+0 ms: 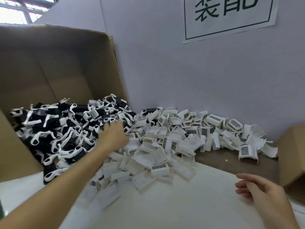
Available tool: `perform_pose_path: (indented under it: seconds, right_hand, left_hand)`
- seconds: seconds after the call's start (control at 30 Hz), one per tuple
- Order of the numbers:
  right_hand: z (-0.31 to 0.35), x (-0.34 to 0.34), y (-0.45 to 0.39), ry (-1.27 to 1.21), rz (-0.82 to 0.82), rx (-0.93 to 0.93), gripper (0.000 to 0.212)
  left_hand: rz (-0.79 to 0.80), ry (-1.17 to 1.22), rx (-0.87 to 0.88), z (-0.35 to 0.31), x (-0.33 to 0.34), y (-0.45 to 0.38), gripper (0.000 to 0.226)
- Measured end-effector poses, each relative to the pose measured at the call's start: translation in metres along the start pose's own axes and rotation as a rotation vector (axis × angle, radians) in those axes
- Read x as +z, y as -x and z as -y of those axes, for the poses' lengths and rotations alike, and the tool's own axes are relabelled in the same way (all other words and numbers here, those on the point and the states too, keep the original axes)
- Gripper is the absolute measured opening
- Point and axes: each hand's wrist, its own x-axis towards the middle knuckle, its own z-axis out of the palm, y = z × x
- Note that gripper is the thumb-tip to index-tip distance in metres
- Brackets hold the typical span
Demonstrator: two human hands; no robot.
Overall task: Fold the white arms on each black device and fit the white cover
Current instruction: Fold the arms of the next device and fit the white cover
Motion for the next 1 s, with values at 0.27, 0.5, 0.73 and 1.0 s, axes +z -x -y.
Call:
perform_pose_path:
  seconds: [0.27,0.5,0.73,1.0]
  right_hand:
    - [0.004,0.000,0.008,0.052,0.071,-0.025,0.035]
    - [0.003,-0.002,0.004,0.054,0.051,-0.021,0.036]
    - [0.003,-0.002,0.004,0.025,0.051,-0.013,0.034]
    - [0.009,0.002,0.019,-0.010,0.116,-0.201,0.027]
  left_hand:
    - [0.455,0.117,-0.058,0.047,-0.008,-0.004,0.036]
    - [0.178,0.190,0.144,-0.003,0.019,0.011,0.015]
    - [-0.296,0.217,0.415,-0.086,0.009,0.044,0.028]
    - [-0.388,0.364,0.724,-0.158,0.036,0.109,0.031]
